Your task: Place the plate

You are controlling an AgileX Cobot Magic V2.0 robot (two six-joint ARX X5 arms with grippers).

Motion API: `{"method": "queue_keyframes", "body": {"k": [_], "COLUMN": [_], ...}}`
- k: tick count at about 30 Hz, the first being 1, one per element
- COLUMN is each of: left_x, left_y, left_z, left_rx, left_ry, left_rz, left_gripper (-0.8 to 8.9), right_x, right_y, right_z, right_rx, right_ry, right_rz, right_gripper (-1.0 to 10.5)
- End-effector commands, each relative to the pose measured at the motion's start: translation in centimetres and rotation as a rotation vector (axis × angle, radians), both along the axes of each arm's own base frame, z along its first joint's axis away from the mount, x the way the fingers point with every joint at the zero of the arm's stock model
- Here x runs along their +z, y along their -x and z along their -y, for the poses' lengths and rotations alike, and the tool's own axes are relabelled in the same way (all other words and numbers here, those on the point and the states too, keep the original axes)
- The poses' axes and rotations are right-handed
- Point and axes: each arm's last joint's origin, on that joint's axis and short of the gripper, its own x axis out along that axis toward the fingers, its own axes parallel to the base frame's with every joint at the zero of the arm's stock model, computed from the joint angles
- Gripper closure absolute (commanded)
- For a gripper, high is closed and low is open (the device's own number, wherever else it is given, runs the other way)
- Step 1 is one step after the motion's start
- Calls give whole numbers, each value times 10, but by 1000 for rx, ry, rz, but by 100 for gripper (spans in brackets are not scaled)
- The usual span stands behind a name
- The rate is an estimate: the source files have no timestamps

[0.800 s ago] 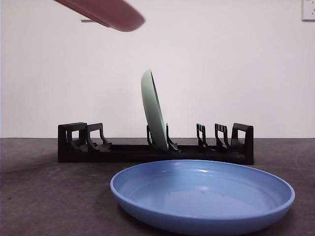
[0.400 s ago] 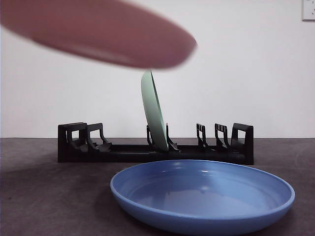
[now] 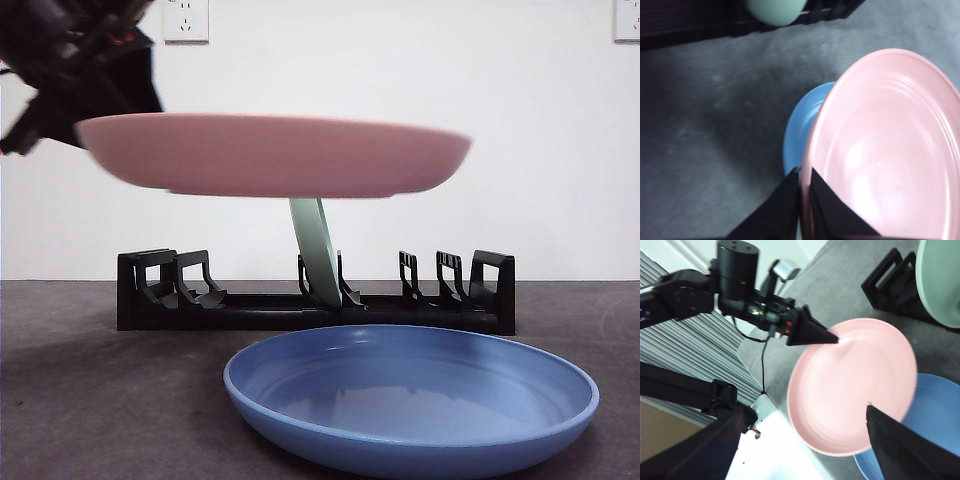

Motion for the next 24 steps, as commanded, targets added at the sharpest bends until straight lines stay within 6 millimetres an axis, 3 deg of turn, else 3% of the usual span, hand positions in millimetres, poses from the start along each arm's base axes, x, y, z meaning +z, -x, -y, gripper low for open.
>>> {"method": "queue_keyframes", "body": {"k": [1, 13, 24], "left_x": [-5, -36, -61], "left_y": [-6, -16, -26], "left_z": [10, 51, 70], "left_rx": [-13, -103, -59], "left_ry": [22, 11, -39], "left_rz": [-30, -67, -61], "left_gripper": [804, 803, 804], "right_x": [5, -1, -6], "right_y": [7, 29, 40], "right_z": [3, 13, 17], "right_rx": [-5, -138, -186], "right_ry": [-6, 87, 138], "right_rz": [22, -5, -49], "right_gripper": [557, 557, 557]}}
